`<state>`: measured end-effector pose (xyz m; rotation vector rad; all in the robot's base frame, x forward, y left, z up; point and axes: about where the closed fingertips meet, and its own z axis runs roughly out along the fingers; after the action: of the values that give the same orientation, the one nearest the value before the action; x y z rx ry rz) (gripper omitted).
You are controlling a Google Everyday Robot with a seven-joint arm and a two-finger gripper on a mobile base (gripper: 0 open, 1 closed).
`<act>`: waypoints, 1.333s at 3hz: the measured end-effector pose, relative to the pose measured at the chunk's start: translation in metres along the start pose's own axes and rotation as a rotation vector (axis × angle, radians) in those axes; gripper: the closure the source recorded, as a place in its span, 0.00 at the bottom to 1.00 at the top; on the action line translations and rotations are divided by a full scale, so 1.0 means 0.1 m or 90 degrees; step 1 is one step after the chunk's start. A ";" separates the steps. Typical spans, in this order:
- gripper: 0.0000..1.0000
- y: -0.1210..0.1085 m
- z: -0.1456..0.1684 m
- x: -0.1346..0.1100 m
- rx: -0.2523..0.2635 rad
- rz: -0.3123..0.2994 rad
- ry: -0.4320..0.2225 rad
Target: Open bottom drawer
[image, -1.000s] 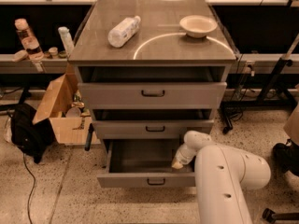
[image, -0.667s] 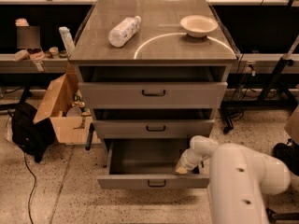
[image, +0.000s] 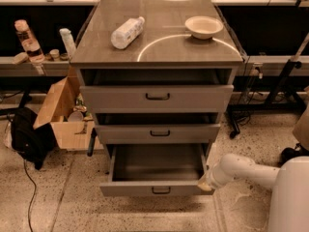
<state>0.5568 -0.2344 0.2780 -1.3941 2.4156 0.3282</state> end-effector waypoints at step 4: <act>0.00 -0.33 0.42 -0.57 -0.045 -0.084 -0.009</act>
Offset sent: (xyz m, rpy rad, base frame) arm -0.0218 0.0124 -0.0130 0.0076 0.0413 0.0288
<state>0.6189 -0.1903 0.2610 -1.5673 2.3076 0.3916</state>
